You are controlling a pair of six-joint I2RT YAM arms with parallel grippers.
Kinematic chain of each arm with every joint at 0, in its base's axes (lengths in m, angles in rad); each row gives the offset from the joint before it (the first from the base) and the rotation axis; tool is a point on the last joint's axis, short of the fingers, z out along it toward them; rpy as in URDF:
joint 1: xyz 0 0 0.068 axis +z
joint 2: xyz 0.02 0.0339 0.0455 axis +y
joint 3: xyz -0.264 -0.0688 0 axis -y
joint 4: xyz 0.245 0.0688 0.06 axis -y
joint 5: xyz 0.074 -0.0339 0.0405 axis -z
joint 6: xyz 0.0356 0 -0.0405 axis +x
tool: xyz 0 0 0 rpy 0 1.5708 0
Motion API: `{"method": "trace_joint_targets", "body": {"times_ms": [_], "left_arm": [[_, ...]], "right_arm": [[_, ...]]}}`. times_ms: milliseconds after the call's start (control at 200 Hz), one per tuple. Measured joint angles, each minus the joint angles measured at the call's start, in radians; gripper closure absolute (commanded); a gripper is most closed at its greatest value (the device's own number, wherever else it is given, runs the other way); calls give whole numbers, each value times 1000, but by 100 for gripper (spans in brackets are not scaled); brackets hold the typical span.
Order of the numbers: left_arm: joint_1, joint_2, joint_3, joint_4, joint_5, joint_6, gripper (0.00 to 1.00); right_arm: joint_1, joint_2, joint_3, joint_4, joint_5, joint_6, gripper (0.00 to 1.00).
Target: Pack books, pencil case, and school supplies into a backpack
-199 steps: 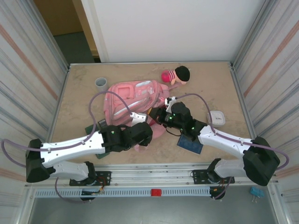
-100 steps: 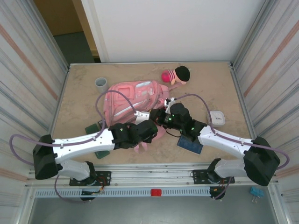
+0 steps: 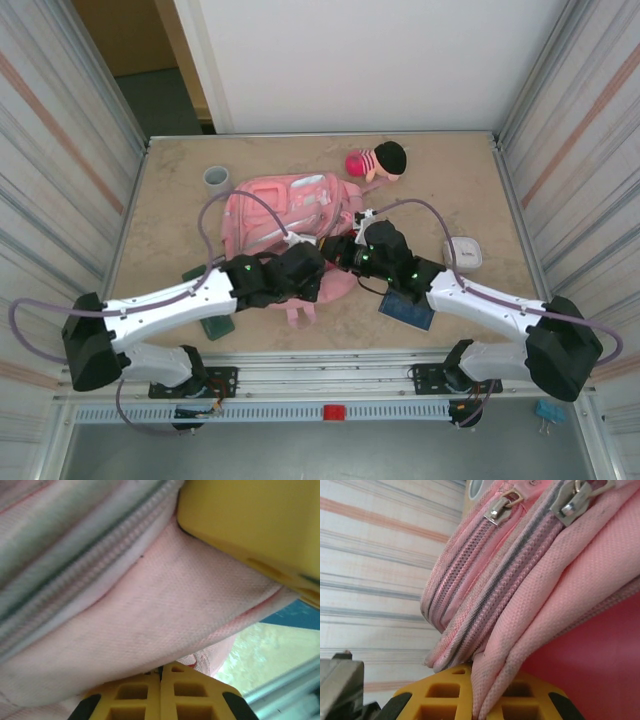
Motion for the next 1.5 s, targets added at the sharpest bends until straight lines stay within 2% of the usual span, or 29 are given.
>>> {"method": "trace_joint_targets", "body": {"times_ms": [160,261,466,666,812,952,982,1087,1213,1358,1498], "left_arm": [[69,-40,-3,-6,171,91,100],[91,-40,3,-42,209,161,100],[92,-25,40,-177,164,307,100],[101,-33,45,-260,95,367,100],[163,-90,36,-254,76,373,100],[235,-177,-12,-178,94,376,100],[247,-192,-24,-155,104,378,100],[266,-230,-68,-90,146,382,100],[284,-243,-124,-50,196,362,100],[283,-241,-150,-10,246,304,100],[277,-233,-160,41,311,232,100]], "right_arm": [[-36,-5,21,-39,-67,-54,97],[-56,-5,36,-74,-114,-86,97],[-114,-5,50,-121,-203,-122,97],[-193,-35,65,-167,-276,-136,97],[-249,-51,89,-201,-351,-137,97],[-314,-59,146,-249,-434,-155,96],[-327,-61,157,-257,-450,-158,92],[-356,-70,175,-278,-486,-154,68],[-329,-105,147,-231,-465,-99,41],[-193,-164,0,-78,-293,31,35],[-50,-168,-73,-37,-95,90,34]]}}
